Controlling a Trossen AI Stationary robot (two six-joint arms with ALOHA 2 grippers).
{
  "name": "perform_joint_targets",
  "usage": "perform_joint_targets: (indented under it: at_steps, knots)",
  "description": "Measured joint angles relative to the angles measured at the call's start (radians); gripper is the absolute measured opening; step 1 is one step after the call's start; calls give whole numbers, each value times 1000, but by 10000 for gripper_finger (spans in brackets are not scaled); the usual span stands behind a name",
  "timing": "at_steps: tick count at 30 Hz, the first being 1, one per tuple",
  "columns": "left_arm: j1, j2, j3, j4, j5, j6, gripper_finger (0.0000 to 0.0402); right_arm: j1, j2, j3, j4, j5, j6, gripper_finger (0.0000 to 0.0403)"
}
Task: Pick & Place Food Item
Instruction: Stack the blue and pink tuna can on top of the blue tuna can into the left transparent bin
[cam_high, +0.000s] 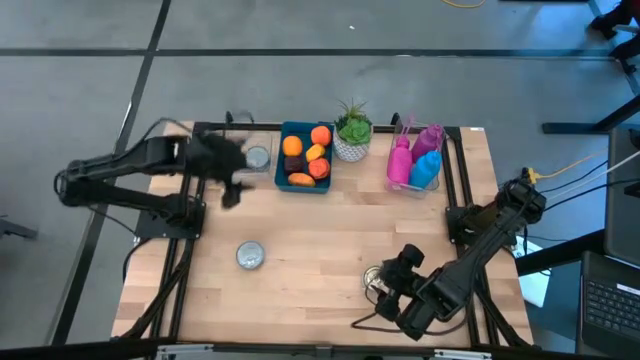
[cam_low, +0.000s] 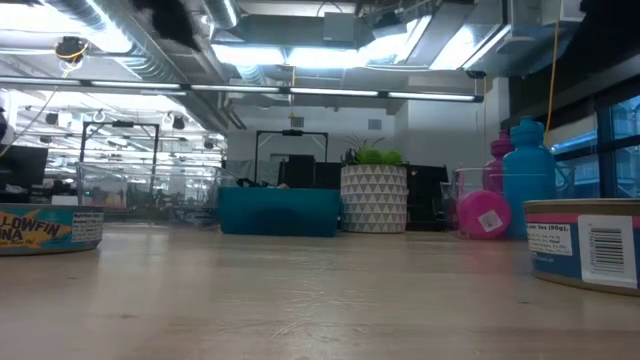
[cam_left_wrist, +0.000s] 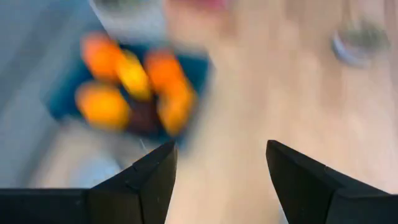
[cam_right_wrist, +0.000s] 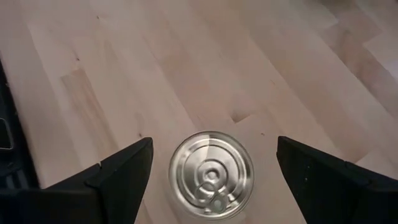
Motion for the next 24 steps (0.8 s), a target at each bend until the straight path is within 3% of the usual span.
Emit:
perform_joint_targets:
  at_steps: [3, 6, 11, 16, 20, 24]
  knots:
    - [-202, 31, -6, -207, -65, -216, 239, -39, 0, 0, 3, -23, -44, 341]
    - [-396, 75, -31, -242, -123, -383, 239, -98, 0, 0, 3, -71, -92, 341]
    - [-630, 192, -35, -77, -296, -473, 239, -210, 0, 0, -31, -188, -123, 341]
    - [-702, 379, -36, 238, -505, -446, 239, -245, 0, 0, -202, -274, -7, 341]
    - [-692, 573, -36, 531, -462, -371, 239, -217, 0, 0, -352, -309, 189, 341]
    - [-652, 737, -36, 890, -232, -329, 239, -168, 0, -26, -417, -440, 401, 341]
